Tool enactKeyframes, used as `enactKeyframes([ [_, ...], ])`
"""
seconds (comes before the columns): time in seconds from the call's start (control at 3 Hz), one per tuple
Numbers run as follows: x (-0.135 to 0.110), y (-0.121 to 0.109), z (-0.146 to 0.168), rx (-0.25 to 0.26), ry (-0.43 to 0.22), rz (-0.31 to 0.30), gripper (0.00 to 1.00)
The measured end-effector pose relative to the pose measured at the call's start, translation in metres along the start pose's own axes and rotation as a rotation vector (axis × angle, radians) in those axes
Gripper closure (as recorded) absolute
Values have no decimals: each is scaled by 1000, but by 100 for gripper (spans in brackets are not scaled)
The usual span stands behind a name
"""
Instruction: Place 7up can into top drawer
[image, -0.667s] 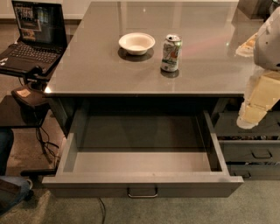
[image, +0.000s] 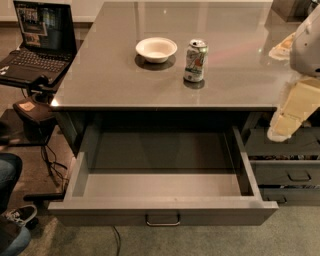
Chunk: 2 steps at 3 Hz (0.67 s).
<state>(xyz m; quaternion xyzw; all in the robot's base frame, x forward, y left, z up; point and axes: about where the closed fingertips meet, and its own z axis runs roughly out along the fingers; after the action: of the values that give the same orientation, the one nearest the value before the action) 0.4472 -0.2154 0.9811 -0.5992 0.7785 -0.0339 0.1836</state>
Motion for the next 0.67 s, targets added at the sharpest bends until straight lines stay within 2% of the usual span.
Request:
enactKeyframes([
  [0.33,-8,-22,-4,48,-78,21,0],
  [0.67,-10,-23,-5,53,-84,21,0],
])
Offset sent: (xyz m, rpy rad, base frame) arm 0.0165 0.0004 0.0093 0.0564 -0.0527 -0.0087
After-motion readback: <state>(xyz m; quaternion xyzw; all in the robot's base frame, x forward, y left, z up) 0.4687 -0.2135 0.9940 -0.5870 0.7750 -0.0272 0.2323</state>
